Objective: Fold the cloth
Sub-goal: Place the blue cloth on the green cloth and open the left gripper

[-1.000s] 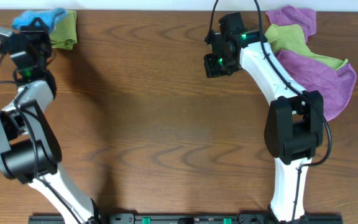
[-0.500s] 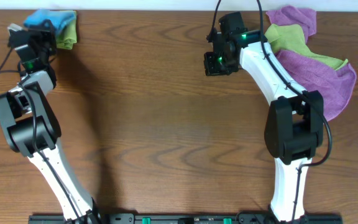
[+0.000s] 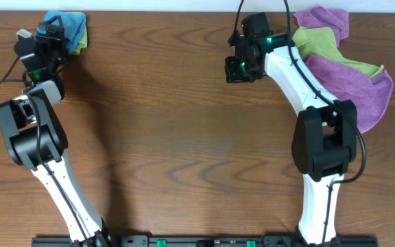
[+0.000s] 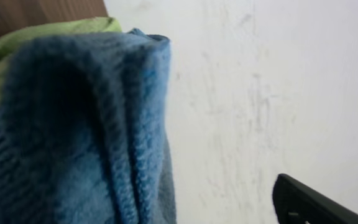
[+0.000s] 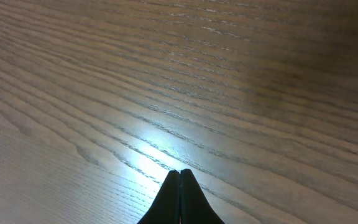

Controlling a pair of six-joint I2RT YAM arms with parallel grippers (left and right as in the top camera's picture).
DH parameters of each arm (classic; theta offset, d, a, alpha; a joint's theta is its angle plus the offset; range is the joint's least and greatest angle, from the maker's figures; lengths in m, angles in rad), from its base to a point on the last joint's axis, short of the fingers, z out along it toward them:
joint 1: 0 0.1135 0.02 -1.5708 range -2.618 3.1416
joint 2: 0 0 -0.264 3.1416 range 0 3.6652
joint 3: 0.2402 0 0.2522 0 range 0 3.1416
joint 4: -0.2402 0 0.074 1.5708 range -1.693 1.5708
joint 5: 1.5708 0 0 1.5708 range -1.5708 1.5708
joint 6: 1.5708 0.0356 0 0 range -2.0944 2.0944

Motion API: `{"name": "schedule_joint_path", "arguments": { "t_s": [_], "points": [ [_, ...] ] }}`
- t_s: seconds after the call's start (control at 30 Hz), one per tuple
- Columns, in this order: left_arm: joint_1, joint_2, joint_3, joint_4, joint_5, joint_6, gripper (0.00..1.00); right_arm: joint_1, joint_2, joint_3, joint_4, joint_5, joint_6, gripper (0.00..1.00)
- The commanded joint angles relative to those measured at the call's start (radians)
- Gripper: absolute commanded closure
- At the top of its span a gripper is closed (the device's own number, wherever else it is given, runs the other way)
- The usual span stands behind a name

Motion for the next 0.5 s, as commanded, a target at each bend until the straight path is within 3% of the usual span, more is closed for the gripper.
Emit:
{"name": "schedule_joint_path", "arguments": {
  "t_s": [0.0,0.27,0.47],
  "points": [
    [0.020,0.002,0.024,0.008,0.069,-0.019,0.05,0.004,-0.022,0.019,0.002,-0.008,0.016,0.99],
    [0.063,-0.032,0.024,-0.001,0.159,-0.070,0.04,0.004,-0.022,0.019,-0.003,-0.008,0.025,0.99],
    [0.091,-0.108,0.024,-0.130,0.204,-0.070,0.04,0.005,-0.022,0.019,-0.002,-0.020,0.034,0.99]
  ]
}}
